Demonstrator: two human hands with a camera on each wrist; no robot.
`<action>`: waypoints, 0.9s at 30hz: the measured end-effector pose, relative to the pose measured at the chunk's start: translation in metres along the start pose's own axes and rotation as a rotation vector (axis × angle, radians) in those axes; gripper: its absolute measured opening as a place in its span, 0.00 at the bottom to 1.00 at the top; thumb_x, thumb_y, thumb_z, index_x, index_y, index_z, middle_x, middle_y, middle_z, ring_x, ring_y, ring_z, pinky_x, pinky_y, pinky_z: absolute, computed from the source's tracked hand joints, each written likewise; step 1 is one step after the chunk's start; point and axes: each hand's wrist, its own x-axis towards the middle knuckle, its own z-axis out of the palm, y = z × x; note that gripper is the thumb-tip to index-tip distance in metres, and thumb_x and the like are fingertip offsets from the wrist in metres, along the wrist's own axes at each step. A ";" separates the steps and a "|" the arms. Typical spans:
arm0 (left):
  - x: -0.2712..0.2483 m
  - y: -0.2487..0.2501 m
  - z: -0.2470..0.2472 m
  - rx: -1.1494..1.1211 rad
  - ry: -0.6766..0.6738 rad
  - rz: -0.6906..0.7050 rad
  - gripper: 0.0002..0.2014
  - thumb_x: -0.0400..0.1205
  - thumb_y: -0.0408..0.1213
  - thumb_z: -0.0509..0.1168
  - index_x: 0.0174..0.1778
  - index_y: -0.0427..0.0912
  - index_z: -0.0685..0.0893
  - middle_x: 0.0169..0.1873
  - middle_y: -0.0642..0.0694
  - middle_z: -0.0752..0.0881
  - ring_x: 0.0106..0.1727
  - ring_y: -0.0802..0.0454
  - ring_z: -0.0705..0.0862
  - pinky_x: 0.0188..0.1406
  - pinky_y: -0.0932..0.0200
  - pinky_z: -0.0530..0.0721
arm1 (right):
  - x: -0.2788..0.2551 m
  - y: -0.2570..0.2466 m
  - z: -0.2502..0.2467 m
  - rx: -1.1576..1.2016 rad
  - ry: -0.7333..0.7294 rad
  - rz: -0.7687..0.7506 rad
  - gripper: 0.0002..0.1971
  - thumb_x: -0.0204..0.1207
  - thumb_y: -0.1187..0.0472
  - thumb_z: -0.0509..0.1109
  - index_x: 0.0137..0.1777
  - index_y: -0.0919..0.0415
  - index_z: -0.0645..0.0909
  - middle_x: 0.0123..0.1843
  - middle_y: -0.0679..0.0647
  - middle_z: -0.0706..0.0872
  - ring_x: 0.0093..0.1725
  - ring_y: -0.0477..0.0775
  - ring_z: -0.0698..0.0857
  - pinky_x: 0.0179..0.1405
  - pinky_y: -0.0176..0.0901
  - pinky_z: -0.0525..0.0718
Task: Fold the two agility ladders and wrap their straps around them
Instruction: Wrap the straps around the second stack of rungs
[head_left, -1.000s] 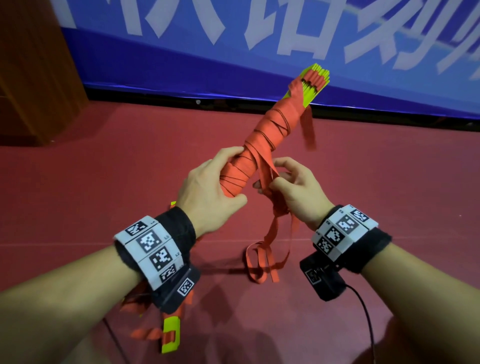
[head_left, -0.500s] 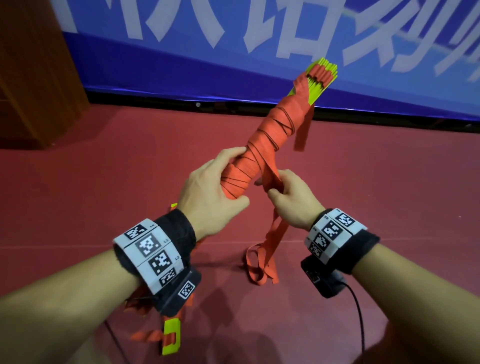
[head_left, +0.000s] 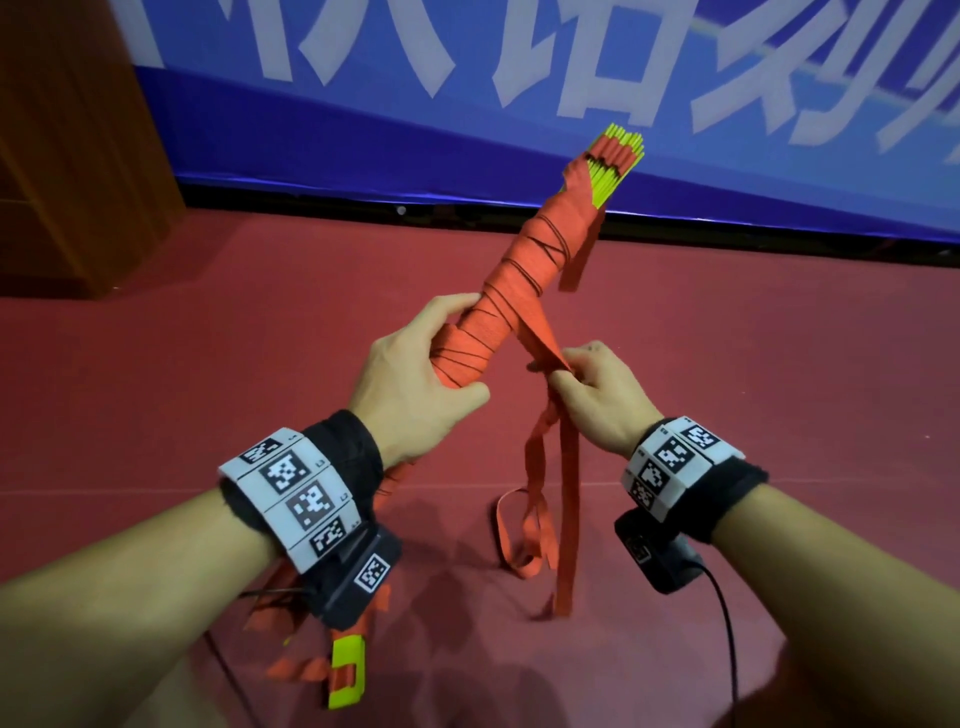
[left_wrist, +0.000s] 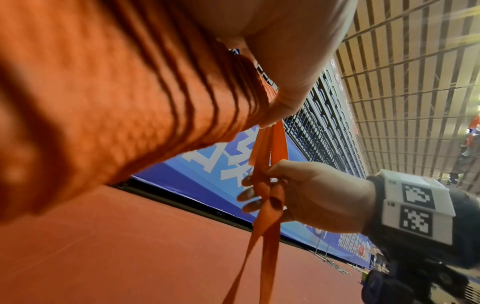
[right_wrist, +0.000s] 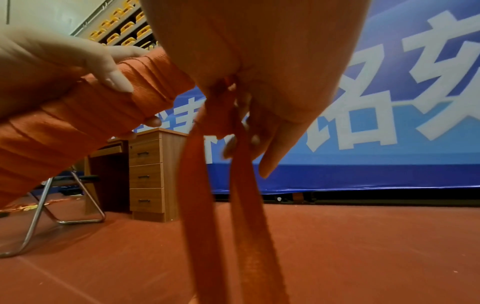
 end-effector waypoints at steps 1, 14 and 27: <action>0.000 -0.001 0.000 0.005 -0.001 0.000 0.35 0.63 0.43 0.72 0.71 0.63 0.79 0.39 0.61 0.84 0.40 0.60 0.82 0.39 0.74 0.77 | 0.000 -0.001 -0.002 -0.021 0.039 -0.012 0.09 0.81 0.59 0.63 0.49 0.49 0.86 0.37 0.53 0.85 0.37 0.48 0.84 0.43 0.45 0.81; -0.001 -0.003 0.004 0.022 -0.042 -0.006 0.36 0.67 0.37 0.76 0.72 0.64 0.78 0.40 0.62 0.84 0.42 0.63 0.83 0.39 0.76 0.75 | 0.002 0.010 -0.002 0.043 -0.224 0.108 0.12 0.79 0.57 0.68 0.40 0.57 0.92 0.32 0.45 0.89 0.35 0.46 0.86 0.47 0.45 0.84; -0.004 -0.004 0.010 -0.021 -0.148 -0.026 0.36 0.68 0.37 0.76 0.72 0.64 0.77 0.42 0.54 0.86 0.38 0.56 0.82 0.34 0.72 0.76 | -0.001 -0.006 0.000 0.584 -0.069 -0.067 0.11 0.73 0.73 0.61 0.45 0.63 0.85 0.37 0.56 0.92 0.34 0.57 0.89 0.34 0.48 0.87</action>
